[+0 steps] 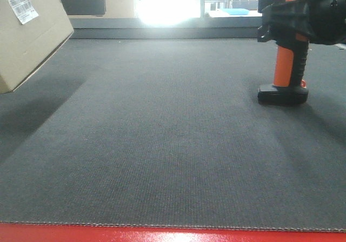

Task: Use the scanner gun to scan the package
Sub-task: 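Lower the scanner gun back onto the table with the right gripper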

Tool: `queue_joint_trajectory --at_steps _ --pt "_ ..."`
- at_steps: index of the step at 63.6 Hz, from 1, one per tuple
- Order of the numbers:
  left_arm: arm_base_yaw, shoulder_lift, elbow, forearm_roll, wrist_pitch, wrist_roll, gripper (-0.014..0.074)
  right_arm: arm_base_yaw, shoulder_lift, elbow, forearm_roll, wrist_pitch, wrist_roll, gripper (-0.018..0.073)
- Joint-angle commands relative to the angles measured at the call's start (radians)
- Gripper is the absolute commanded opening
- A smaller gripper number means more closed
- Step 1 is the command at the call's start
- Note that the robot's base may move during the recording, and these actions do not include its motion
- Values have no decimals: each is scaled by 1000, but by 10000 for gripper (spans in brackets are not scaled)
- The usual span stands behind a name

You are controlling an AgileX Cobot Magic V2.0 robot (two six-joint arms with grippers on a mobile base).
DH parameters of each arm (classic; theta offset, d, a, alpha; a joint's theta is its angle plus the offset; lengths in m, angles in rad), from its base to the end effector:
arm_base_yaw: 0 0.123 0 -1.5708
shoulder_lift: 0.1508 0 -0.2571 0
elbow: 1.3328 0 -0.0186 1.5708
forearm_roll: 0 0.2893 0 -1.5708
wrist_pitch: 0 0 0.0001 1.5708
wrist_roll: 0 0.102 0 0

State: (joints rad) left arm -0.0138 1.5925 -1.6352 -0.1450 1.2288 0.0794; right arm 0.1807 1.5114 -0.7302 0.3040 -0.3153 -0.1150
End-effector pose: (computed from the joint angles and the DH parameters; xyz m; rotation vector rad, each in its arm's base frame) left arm 0.3745 -0.0191 0.3423 0.1029 2.6585 -0.1765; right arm 0.3475 0.0539 0.1694 0.0553 1.9632 0.1422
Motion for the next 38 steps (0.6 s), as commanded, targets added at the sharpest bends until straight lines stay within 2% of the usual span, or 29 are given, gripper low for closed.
queue_joint_trajectory --at_steps 1,27,33,38 --pt "-5 -11 -11 -12 -8 -4 -111 -6 -10 2 -6 28 -10 475" --pt "-5 -11 -11 1 -8 -4 -111 -68 -103 108 -2 63 -10 464" --pt "-5 -11 -11 24 -8 -4 -111 -68 -180 141 -2 90 -10 372" --pt "-5 -11 -11 53 -8 -4 -111 -68 -247 152 -2 142 -10 240"
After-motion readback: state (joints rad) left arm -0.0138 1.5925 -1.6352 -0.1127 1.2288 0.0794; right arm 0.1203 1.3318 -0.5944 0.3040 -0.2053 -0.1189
